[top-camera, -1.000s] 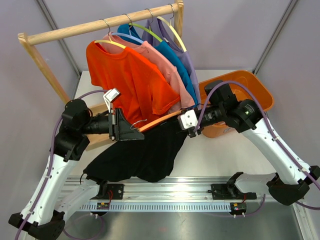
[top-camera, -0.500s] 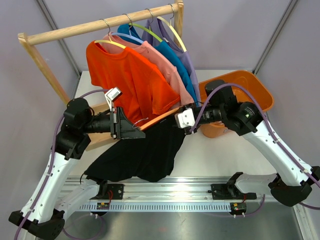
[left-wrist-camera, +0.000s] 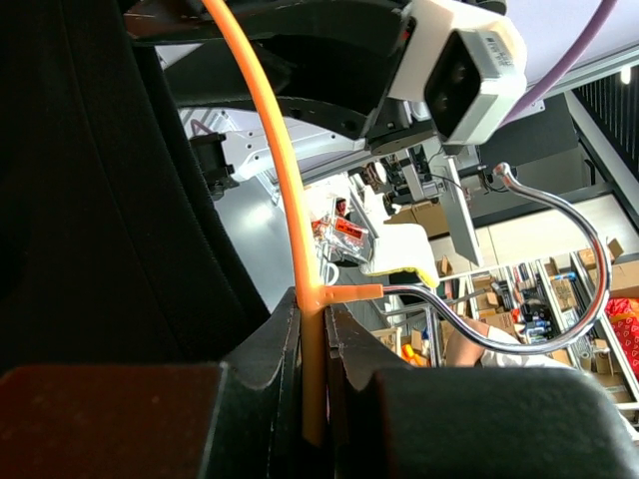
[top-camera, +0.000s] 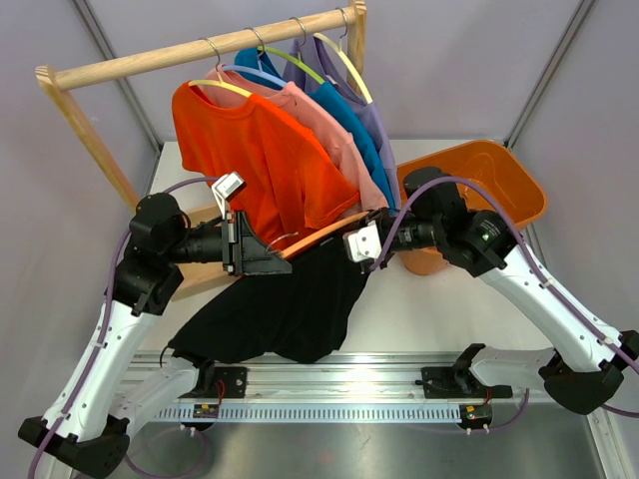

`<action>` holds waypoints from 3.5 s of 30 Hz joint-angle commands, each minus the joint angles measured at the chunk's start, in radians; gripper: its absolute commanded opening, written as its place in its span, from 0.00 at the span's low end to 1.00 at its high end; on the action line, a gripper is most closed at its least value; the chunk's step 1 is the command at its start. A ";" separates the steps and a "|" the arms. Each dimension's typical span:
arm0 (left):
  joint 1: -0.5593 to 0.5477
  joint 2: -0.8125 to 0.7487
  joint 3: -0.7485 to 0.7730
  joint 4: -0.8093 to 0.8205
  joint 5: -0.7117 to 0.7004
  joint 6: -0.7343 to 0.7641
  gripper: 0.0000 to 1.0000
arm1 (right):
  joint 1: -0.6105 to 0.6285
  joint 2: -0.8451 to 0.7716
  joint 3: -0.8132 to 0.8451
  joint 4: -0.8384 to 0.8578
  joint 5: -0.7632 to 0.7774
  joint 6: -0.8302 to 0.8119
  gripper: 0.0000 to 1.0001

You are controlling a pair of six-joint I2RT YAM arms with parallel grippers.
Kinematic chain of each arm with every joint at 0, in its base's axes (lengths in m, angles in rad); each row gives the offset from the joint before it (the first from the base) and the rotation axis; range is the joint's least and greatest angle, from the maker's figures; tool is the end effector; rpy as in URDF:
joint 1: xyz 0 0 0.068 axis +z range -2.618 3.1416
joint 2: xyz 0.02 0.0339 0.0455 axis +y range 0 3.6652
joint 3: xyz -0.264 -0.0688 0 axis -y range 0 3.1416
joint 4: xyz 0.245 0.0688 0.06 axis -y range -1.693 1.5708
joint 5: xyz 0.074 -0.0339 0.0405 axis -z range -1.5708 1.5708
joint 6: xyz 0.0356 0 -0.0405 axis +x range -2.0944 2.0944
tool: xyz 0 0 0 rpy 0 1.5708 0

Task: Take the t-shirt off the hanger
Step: Remove the tshirt from the hanger

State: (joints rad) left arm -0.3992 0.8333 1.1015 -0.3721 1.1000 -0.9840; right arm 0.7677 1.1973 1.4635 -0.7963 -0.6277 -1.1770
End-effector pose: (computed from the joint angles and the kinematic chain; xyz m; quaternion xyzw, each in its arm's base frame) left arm 0.1282 -0.0885 0.4223 0.1525 0.7073 -0.6631 0.1919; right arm 0.1531 0.1768 0.4297 -0.7683 0.3381 0.1662 0.5175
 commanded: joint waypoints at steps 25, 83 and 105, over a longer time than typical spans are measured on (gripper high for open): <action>0.013 -0.045 0.152 -0.350 0.101 0.243 0.00 | -0.369 -0.021 -0.037 -0.021 0.226 -0.089 0.00; -0.188 0.067 0.173 0.019 0.123 0.080 0.00 | -0.553 -0.061 -0.026 -0.226 -0.438 0.444 0.55; -0.188 0.067 0.232 -0.303 -0.088 0.366 0.00 | -0.553 -0.061 0.080 0.028 -0.162 1.326 0.79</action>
State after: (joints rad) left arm -0.5819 0.9291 1.2896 -0.7013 1.0428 -0.6720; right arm 0.2176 1.1213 1.5124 -0.8623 -0.8516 -0.0677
